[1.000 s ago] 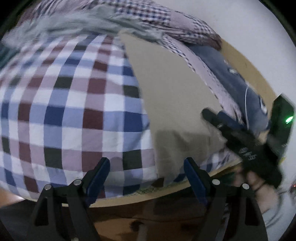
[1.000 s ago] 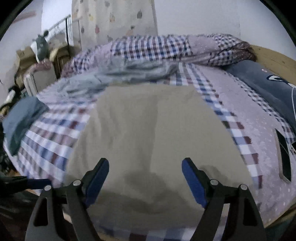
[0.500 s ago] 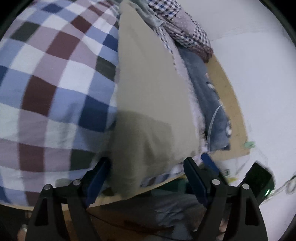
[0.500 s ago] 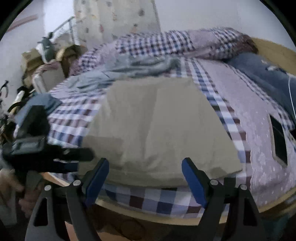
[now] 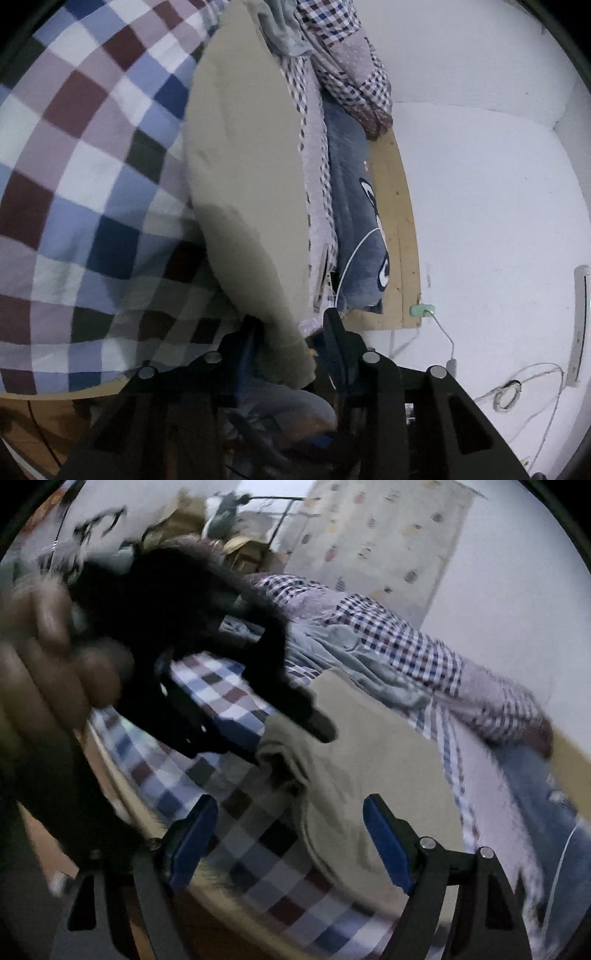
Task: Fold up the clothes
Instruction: 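Grasp the folded khaki garment with the left tool and lift it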
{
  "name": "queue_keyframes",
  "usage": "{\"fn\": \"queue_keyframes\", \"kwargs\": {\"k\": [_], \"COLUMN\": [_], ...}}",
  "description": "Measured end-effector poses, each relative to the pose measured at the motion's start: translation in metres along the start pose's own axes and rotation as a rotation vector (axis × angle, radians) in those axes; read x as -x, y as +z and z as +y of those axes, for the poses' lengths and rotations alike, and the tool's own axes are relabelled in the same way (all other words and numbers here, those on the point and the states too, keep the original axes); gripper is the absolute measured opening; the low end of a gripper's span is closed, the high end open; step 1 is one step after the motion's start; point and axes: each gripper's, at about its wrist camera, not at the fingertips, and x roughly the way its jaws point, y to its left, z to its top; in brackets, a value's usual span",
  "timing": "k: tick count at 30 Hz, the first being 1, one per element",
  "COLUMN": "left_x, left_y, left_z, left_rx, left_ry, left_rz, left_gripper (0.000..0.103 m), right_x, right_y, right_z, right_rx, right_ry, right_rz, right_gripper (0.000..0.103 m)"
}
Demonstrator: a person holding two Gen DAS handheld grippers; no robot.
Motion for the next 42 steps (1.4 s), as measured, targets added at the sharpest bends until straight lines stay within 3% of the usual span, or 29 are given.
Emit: {"fn": "queue_keyframes", "kwargs": {"k": [4,7,8,9,11,12,14,18,20,24,34,40,42], "left_x": [-0.004,-0.009,-0.008,-0.006,0.002,0.005,0.015,0.039,0.048,0.052,-0.004,-0.027,-0.033], "left_y": [0.008,0.014,0.016,0.018,0.023,0.026,0.033,0.052,0.065,0.097,0.194,0.237,0.244], "left_z": [-0.005,-0.012,-0.014,-0.015,-0.014,-0.013,-0.012,-0.011,-0.009,-0.006,-0.010,-0.011,-0.012], "left_rx": [0.009,0.003,-0.004,-0.007,-0.012,-0.011,-0.011,-0.019,-0.019,-0.018,-0.102,-0.137,-0.147], "left_ry": [-0.025,-0.037,-0.038,-0.034,-0.021,-0.006,0.021,0.064,0.085,0.129,0.240,0.230,0.239], "left_rz": [0.011,0.018,0.017,0.014,0.000,-0.010,-0.045,-0.126,-0.163,-0.199,-0.163,-0.163,-0.155], "left_gripper": [0.036,0.036,0.036,0.036,0.038,0.043,0.055,0.072,0.074,0.074,0.074,0.073,0.062], "right_x": [-0.035,-0.055,-0.062,-0.069,-0.079,-0.081,-0.084,-0.076,-0.071,-0.062,-0.041,-0.031,-0.029], "right_y": [0.006,0.013,0.015,0.017,0.019,0.020,0.022,0.029,0.033,0.043,0.046,0.043,0.040], "right_z": [0.005,0.003,0.002,0.001,-0.009,-0.016,-0.031,-0.056,-0.070,-0.095,-0.129,-0.142,-0.145], "right_rx": [0.114,0.139,0.151,0.160,0.119,0.075,-0.008,-0.134,-0.199,-0.319,-0.443,-0.495,-0.504], "right_ry": [-0.074,-0.072,-0.070,-0.065,-0.024,-0.012,0.010,0.051,0.072,0.119,0.169,0.189,0.193], "right_rz": [0.014,0.016,0.023,0.035,0.060,0.070,0.086,0.050,0.028,-0.010,-0.078,-0.104,-0.103], "right_gripper": [0.084,0.083,0.078,0.070,0.028,0.019,0.013,0.009,0.009,0.009,0.009,0.008,0.008]}}
